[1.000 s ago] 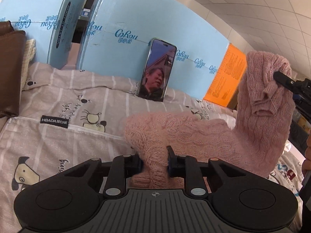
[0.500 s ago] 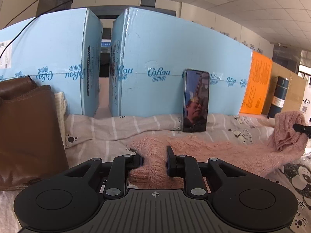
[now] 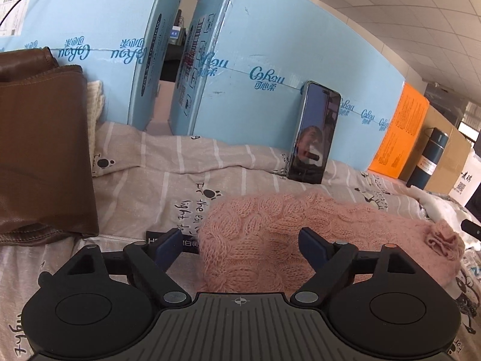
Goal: Fold clothes
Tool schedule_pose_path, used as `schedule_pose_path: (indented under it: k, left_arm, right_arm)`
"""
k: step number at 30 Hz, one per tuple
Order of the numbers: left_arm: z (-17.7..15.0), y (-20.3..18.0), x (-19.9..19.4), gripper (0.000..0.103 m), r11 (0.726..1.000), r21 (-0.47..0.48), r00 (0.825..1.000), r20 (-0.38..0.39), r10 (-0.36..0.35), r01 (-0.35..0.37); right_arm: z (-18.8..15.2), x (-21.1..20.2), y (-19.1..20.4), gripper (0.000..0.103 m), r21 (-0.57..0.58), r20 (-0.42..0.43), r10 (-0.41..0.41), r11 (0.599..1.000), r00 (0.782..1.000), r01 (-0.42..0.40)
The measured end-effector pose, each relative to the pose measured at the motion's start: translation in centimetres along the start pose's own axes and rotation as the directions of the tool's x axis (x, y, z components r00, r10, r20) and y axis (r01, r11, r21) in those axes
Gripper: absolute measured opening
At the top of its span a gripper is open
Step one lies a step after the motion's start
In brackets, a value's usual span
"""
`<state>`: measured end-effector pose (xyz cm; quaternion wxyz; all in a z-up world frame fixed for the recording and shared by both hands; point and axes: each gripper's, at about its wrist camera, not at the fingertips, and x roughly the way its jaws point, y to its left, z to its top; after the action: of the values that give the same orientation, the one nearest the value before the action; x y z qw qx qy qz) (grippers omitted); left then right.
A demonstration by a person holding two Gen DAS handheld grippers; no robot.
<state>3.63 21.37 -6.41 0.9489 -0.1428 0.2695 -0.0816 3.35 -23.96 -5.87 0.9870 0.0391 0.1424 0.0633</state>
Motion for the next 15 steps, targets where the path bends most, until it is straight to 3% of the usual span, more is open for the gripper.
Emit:
schedule_pose_path:
  k: [3, 8, 15]
  left_arm:
    - [0.0, 0.6, 0.5, 0.091, 0.999, -0.049, 1.000, -0.019, -0.025, 0.024]
    - [-0.1, 0.9, 1.1, 0.098, 0.994, -0.084, 0.996, -0.039, -0.077, 0.074]
    - [-0.6, -0.7, 1.6, 0.100, 0.996, -0.006, 0.994, -0.063, -0.090, 0.090]
  right_arm:
    - [0.4, 1.8, 1.3, 0.095, -0.064, -0.069, 0.088, 0.994, 0.994, -0.092]
    - [-0.6, 5.8, 2.2, 0.095, -0.101, -0.247, 0.050, 0.992, 0.968, -0.077]
    - [-1.1, 6.1, 2.0, 0.095, -0.113, -0.292, 0.029, 0.991, 0.956, -0.065]
